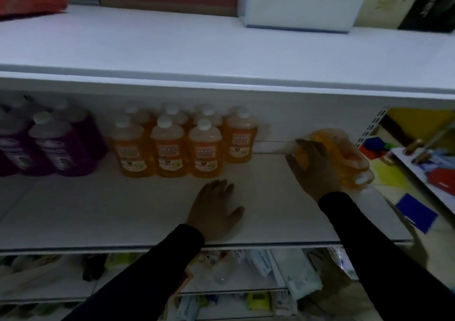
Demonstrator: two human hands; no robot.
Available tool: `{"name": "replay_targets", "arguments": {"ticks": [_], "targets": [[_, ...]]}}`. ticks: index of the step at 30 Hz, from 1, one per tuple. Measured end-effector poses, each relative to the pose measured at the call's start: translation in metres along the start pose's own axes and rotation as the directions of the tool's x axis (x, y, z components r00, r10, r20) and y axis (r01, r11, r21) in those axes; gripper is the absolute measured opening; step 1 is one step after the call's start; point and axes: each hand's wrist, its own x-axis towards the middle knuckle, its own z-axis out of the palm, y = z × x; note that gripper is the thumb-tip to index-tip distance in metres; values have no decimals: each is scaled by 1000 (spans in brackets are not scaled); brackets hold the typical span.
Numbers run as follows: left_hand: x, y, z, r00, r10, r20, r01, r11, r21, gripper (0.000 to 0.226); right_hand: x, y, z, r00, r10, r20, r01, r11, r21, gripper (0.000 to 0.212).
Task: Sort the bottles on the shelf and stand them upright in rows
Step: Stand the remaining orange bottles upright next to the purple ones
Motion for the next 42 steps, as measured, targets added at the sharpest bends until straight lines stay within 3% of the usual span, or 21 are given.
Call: {"name": "replay_targets", "arguments": {"ticks": [4,7,10,12,14,21,25,28,30,34,38,42], "targets": [[24,32,-16,980,198,-11,-198,980,-3,69,-18,25,-43,986,26,-164,-45,992,-115,40],[41,62,-25,958,281,-59,-283,958,-40,67,-20,51,-65,969,151,-196,-188,965,-183,61],[55,91,-30,933,343,-104,-348,937,-29,65,-12,77,-70,941,340,5,-333,926,-179,87],[66,109,-33,923,365,-118,-371,928,-31,63,-7,90,-65,909,381,169,-365,923,-120,96],[76,125,-34,919,367,-143,-375,926,-33,62,-5,101,-58,919,324,224,-315,946,-77,94],[99,162,-25,932,312,-185,-327,943,-57,59,2,123,-60,966,172,195,-185,981,53,70],[108,168,-18,931,302,-203,-318,947,-50,68,8,116,-81,987,113,111,-130,978,160,55],[111,167,-14,946,244,-215,-267,960,-85,84,16,92,-107,983,100,156,-134,965,226,45],[108,164,-13,952,210,-224,-248,956,-158,84,21,74,-115,981,33,190,-79,967,244,46],[92,141,-13,980,101,-172,-168,884,-437,62,25,43,-106,955,-34,295,-34,974,222,56],[63,102,-5,994,-7,-105,-60,785,-617,59,19,21,-74,912,-117,393,-48,921,386,51],[43,69,-1,992,-110,-54,34,672,-740,71,5,1,-33,823,-242,514,-38,879,476,81]]}}
